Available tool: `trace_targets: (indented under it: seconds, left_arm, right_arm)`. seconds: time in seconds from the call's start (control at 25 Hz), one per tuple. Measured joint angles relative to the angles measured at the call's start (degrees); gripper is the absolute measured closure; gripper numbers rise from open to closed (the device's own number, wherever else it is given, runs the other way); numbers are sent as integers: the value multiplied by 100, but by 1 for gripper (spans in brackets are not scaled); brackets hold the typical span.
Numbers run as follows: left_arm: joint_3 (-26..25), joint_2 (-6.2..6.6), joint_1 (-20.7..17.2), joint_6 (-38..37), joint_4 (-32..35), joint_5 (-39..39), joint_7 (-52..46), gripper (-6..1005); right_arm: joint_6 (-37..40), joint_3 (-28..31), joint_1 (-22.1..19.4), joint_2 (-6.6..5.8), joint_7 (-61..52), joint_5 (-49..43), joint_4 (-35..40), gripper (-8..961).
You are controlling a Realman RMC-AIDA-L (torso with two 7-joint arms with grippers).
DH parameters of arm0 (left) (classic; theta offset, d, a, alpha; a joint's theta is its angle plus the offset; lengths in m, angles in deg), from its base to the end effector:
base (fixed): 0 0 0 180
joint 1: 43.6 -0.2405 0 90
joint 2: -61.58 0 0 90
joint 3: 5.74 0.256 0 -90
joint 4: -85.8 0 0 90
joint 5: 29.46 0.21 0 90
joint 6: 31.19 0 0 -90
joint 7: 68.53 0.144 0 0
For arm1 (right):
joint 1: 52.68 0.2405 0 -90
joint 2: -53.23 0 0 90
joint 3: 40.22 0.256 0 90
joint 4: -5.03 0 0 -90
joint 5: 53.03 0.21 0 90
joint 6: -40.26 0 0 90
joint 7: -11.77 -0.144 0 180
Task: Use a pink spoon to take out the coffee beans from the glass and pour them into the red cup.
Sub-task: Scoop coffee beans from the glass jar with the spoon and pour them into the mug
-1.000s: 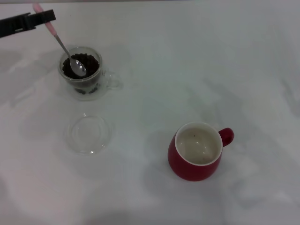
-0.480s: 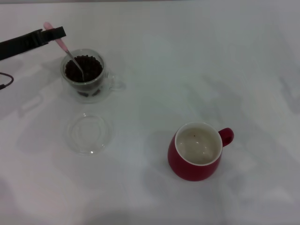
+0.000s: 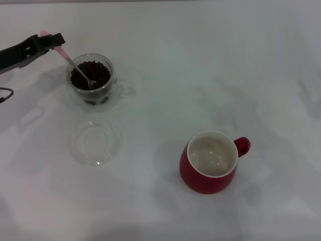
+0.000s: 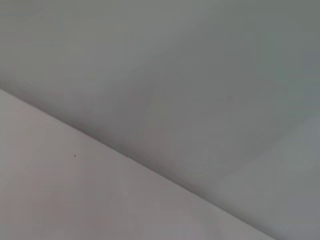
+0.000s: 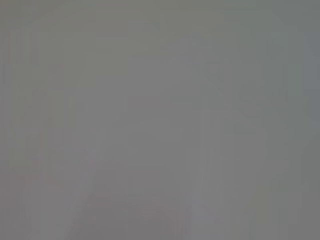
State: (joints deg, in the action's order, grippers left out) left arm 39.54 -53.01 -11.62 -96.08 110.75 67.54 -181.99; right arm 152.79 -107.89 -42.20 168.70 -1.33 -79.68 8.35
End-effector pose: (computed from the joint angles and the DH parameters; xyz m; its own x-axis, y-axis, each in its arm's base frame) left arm -0.2987 0.3776 0.0092 0.1435 0.6986 0.7010 0.9607 -0.2685 0.0710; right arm 0.3299 0.2042 0.0609 0.6130 0.5231 -0.5921 -0.5378 -0.2728 -0.7977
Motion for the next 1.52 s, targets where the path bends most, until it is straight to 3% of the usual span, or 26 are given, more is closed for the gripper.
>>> trace_targets:
  seconds: [0.76, 1.52]
  left_arm:
    - [-1, 36, -397, -144, -91, -554, -712, 875]
    - [-2, 139, -646, -670, -219, -1254, -716, 875]
  right_arm:
    - [-206, 0, 69, -9, 0, -7, 32, 378]
    - [-291, 0, 68, -9, 0, -6, 39, 378]
